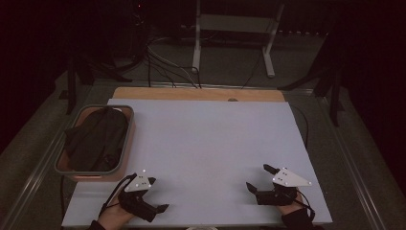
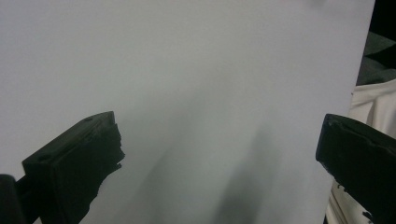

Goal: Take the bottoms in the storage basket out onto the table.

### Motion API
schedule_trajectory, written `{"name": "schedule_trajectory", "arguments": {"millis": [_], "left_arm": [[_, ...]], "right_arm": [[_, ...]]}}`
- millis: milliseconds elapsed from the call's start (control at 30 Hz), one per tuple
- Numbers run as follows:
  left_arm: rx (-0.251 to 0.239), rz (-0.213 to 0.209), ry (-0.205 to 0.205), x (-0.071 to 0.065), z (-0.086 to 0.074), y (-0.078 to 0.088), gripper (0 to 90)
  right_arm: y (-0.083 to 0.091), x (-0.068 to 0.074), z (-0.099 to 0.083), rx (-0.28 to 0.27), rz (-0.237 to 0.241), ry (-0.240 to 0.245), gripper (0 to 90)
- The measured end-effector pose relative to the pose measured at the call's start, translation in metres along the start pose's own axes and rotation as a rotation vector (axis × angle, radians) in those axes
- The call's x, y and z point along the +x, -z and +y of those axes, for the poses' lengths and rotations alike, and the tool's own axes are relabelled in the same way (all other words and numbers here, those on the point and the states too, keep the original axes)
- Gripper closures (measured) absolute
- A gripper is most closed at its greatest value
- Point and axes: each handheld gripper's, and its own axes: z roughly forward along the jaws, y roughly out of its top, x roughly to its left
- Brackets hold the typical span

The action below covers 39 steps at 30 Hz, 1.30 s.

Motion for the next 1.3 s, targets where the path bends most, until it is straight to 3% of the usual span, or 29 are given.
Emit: {"name": "schedule_trajectory", "arguments": {"millis": [100, 500, 700, 1100, 1300], "left_arm": [[0.002, -0.008, 0.007, 0.002, -0.001, 0.000, 0.3], [0.043, -0.015, 0.016, 0.004, 0.002, -0.005, 0.3], [0.074, -0.065, -0.024, -0.002, 0.010, -0.008, 0.3], [0.065, -0.145, -0.074, -0.011, 0.028, -0.001, 0.3], [0.060, -0.136, -0.103, -0.017, 0.037, 0.007, 0.3]], "right_arm": [[-0.001, 0.000, 0.000, 0.028, -0.006, 0.026, 9.0], [-0.003, -0.002, -0.003, 0.060, 0.018, 0.020, 9.0], [-0.001, 0.001, -0.002, 0.053, 0.025, 0.026, 9.0], [0.004, 0.008, 0.004, 0.021, 0.054, 0.021, 9.1], [0.005, 0.010, 0.005, 0.016, 0.059, 0.022, 9.1]]}}
